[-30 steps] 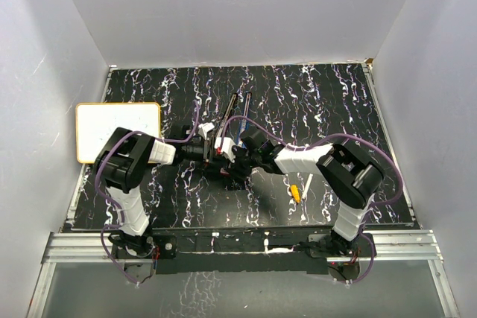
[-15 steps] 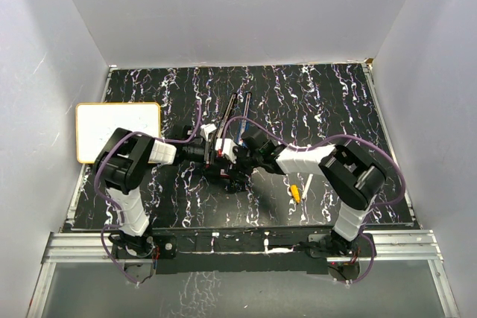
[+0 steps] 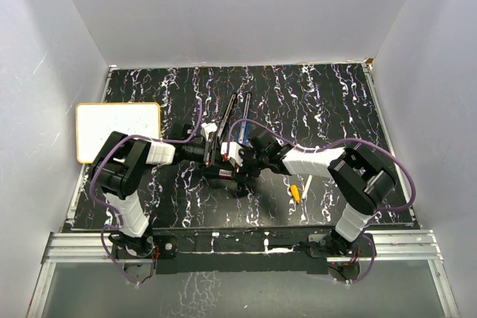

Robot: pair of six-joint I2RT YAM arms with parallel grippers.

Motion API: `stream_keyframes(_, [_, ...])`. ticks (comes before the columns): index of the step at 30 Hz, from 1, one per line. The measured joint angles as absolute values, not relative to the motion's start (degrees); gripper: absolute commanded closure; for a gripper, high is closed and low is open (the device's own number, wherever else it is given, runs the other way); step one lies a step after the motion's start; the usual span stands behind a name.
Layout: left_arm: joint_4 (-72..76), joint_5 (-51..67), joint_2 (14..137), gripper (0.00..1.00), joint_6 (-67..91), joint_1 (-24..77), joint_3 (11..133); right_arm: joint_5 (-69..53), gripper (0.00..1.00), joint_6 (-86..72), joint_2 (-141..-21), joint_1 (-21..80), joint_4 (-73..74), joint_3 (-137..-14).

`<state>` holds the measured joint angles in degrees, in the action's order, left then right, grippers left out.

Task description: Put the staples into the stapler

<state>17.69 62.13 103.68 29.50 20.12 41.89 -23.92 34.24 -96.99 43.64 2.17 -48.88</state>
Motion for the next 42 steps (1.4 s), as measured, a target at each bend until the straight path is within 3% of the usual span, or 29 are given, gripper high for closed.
stream_keyframes(20, [17.0, 62.1, 103.6, 0.03, 28.8, 19.8, 41.9, -26.4, 0.32, 36.1, -96.0, 41.5, 3.5, -47.8])
stream_keyframes(42, [14.0, 61.9, 103.6, 0.03, 27.7, 19.6, 42.9, -26.9, 0.65, 35.0, -96.5, 40.8, 4.6, -48.2])
